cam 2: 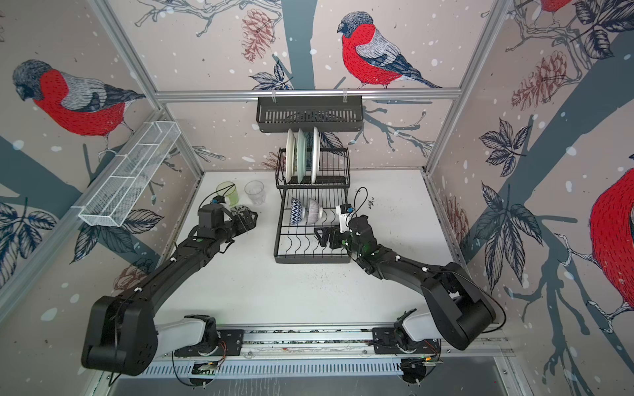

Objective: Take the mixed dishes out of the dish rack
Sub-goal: 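Open the left gripper and draw it back while the right returns to the rack, then lower the right gripper onto the purple striped bowl in the rack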

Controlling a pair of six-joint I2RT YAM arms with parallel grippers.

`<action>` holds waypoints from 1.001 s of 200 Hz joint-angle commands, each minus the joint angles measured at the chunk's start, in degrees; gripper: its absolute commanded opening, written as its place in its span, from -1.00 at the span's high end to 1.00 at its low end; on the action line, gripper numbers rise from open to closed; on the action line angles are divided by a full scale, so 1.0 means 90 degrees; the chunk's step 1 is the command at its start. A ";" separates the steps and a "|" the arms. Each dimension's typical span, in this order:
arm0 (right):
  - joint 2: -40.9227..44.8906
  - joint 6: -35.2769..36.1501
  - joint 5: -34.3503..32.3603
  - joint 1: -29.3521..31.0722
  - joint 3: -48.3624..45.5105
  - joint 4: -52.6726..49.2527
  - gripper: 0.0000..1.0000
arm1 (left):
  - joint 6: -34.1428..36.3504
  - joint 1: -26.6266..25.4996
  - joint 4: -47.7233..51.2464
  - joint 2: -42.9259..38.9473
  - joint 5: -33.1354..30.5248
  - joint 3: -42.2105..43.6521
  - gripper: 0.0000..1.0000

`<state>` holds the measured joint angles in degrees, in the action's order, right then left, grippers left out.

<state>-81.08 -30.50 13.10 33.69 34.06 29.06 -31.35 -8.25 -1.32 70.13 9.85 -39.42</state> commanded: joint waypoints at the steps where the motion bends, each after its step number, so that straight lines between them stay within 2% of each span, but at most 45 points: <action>1: -0.0286 -0.0151 -0.0126 0.0022 0.0181 0.0525 -0.99 | -0.0139 -0.0094 -0.0717 -0.0146 0.0397 0.0236 -0.95; 101: -0.1707 -0.0390 -0.0128 0.0017 0.1060 0.0868 -1.00 | -0.0246 -0.0583 -0.1167 -0.0350 0.0781 0.0441 -0.95; 200: -0.2445 -0.0413 0.0008 -0.0023 0.1590 0.1041 -0.96 | -0.0227 -0.0646 -0.1162 -0.0282 0.0779 0.0435 -0.95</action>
<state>-102.02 -33.28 12.40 33.54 47.40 36.07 -33.17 -14.02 -8.75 67.59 16.43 -35.40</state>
